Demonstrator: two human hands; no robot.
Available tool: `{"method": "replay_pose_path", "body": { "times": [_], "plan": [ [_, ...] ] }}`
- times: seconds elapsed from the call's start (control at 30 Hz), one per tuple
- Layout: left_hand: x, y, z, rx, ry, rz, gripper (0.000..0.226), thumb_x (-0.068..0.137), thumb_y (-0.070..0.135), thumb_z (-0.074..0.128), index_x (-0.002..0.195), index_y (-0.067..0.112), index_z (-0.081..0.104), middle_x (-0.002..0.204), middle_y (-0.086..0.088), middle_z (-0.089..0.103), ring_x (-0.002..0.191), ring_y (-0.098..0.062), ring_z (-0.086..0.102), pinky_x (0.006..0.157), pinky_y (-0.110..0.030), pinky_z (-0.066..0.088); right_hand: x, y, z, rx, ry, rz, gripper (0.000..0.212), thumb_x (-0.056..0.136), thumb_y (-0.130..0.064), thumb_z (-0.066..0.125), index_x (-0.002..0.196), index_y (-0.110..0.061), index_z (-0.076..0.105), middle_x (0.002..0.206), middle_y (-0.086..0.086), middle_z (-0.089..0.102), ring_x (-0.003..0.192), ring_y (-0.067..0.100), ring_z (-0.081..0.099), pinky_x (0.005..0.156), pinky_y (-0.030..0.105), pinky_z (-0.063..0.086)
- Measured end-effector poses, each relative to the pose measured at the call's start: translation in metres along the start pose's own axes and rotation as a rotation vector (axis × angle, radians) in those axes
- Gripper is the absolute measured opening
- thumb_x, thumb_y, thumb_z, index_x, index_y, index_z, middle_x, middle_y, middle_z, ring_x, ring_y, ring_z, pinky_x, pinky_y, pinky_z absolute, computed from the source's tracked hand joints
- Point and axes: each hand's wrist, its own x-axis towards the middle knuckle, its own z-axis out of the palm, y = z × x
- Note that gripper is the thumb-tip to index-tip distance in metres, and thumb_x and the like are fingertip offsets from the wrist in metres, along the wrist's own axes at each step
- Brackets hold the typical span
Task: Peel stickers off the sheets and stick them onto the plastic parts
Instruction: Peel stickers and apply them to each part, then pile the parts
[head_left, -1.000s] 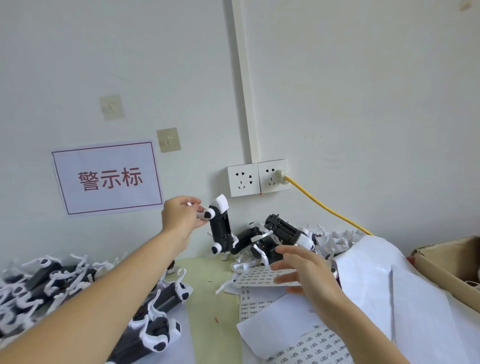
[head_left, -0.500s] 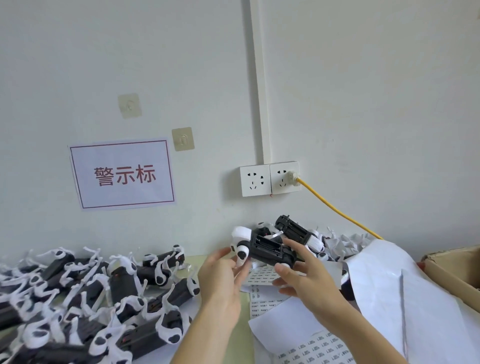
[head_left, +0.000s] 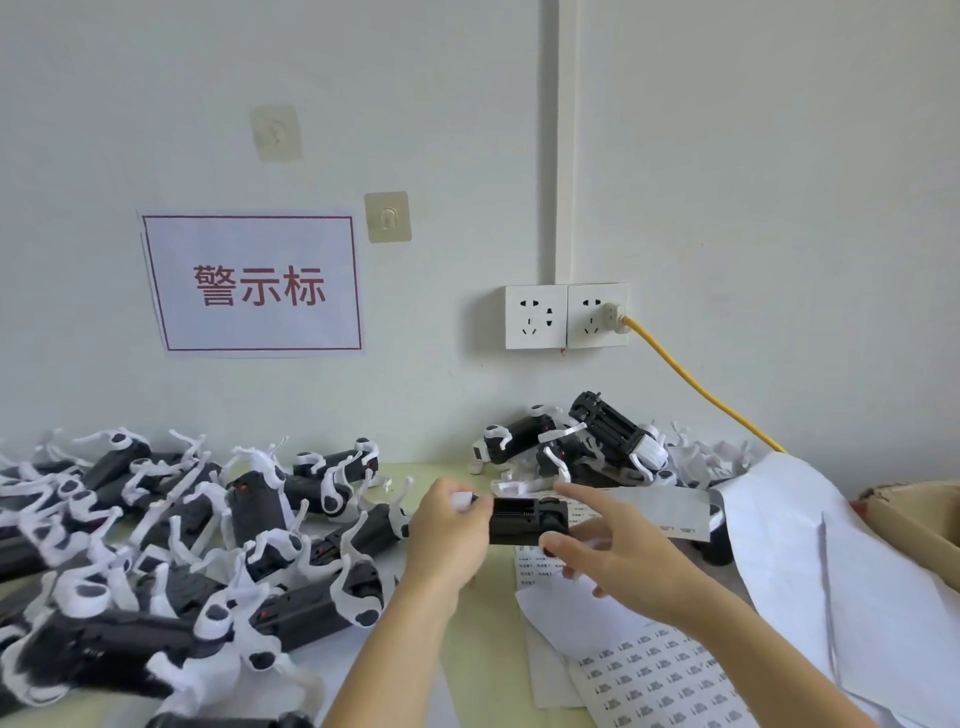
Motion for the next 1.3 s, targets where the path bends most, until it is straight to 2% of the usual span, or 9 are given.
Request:
{"method": "replay_pose_path", "body": {
  "times": [0.17, 0.43, 0.63, 0.73, 0.87, 1.0, 1.1, 1.2, 1.3],
  "plan": [
    [0.006, -0.003, -0.005, 0.191, 0.152, 0.038, 0.018, 0.101, 0.024, 0.046, 0.118, 0.017, 0.051, 0.111, -0.004, 0.058, 0.091, -0.025, 0.056, 0.080, -0.035, 0.049, -0.004, 0.003, -0.034, -0.243, 0.078, 0.096, 0.030, 0.098, -0.015, 0.048, 0.115, -0.034, 0.064, 0.095, -0.008, 0.073, 0.075, 0.014, 0.074, 0.071, 0.043, 0.062],
    [-0.011, 0.009, 0.003, 0.616, 0.178, 0.051, 0.045, 0.103, 0.042, 0.037, 0.140, 0.016, 0.038, 0.140, -0.017, 0.040, 0.132, -0.037, 0.036, 0.079, -0.036, 0.035, -0.005, 0.011, -0.059, -0.381, 0.349, 0.127, 0.034, 0.089, -0.008, 0.048, 0.074, -0.029, 0.070, 0.056, -0.004, 0.065, 0.044, 0.006, 0.054, 0.048, 0.024, 0.048],
    [-0.020, 0.011, 0.012, 0.919, 0.220, 0.106, 0.044, 0.099, 0.051, 0.035, 0.129, 0.020, 0.041, 0.130, -0.010, 0.039, 0.128, -0.036, 0.032, 0.082, -0.043, 0.036, -0.004, 0.013, -0.061, -0.421, 0.522, 0.101, 0.021, 0.088, -0.019, 0.059, 0.103, -0.030, 0.070, 0.085, -0.011, 0.061, 0.079, 0.012, 0.059, 0.069, 0.031, 0.047],
    [-0.019, 0.011, 0.017, 0.987, 0.244, 0.209, 0.046, 0.099, 0.054, 0.033, 0.133, 0.024, 0.042, 0.138, -0.009, 0.039, 0.138, -0.036, 0.022, 0.100, -0.050, 0.033, -0.006, 0.016, -0.058, -0.651, 0.365, 0.143, 0.053, 0.084, -0.038, 0.069, 0.135, -0.037, 0.053, 0.125, -0.003, 0.049, 0.123, 0.021, 0.042, 0.097, 0.039, 0.042],
    [-0.016, 0.011, 0.023, 0.915, 0.200, 0.371, 0.048, 0.101, 0.051, 0.033, 0.143, 0.030, 0.037, 0.147, -0.002, 0.037, 0.145, -0.028, 0.016, 0.112, -0.050, 0.023, -0.006, 0.021, -0.050, -0.793, 0.306, 0.225, 0.056, 0.088, -0.030, 0.062, 0.141, -0.040, 0.047, 0.145, -0.008, 0.046, 0.137, 0.018, 0.035, 0.104, 0.043, 0.033],
    [-0.018, 0.012, 0.029, 0.749, 0.170, 0.612, 0.039, 0.101, 0.039, 0.042, 0.138, 0.028, 0.048, 0.138, 0.005, 0.045, 0.137, -0.019, 0.028, 0.112, -0.039, 0.026, -0.004, 0.015, -0.047, -0.697, 0.561, 0.086, 0.027, 0.093, -0.021, 0.057, 0.108, -0.037, 0.072, 0.106, -0.008, 0.073, 0.104, 0.022, 0.063, 0.090, 0.036, 0.044],
    [-0.025, 0.017, 0.039, 0.441, 0.110, 0.814, 0.014, 0.097, 0.023, 0.054, 0.105, 0.020, 0.065, 0.105, 0.006, 0.061, 0.107, -0.014, 0.049, 0.091, -0.028, 0.040, -0.003, 0.007, -0.045, -0.637, 0.710, -0.077, 0.016, 0.091, -0.021, 0.062, 0.087, -0.027, 0.077, 0.084, -0.002, 0.074, 0.084, 0.028, 0.064, 0.073, 0.036, 0.050],
    [-0.038, 0.023, 0.054, 0.093, -0.041, 0.666, 0.027, 0.097, 0.019, 0.056, 0.073, 0.007, 0.061, 0.063, -0.001, 0.062, 0.062, -0.008, 0.054, 0.062, -0.036, 0.048, -0.002, -0.003, -0.034, -0.546, 0.786, -0.244, 0.014, 0.087, -0.012, 0.068, 0.076, -0.016, 0.076, 0.078, -0.003, 0.070, 0.075, 0.026, 0.063, 0.057, 0.036, 0.051],
    [-0.043, 0.031, 0.058, -0.266, -0.178, 0.349, 0.042, 0.103, 0.029, 0.054, 0.073, 0.004, 0.070, 0.068, -0.009, 0.071, 0.060, -0.017, 0.063, 0.055, -0.035, 0.054, -0.006, -0.017, -0.022, -0.523, 0.731, -0.436, 0.016, 0.081, -0.004, 0.074, 0.077, -0.018, 0.077, 0.078, -0.009, 0.067, 0.077, 0.020, 0.060, 0.053, 0.037, 0.050]
  ]
}}
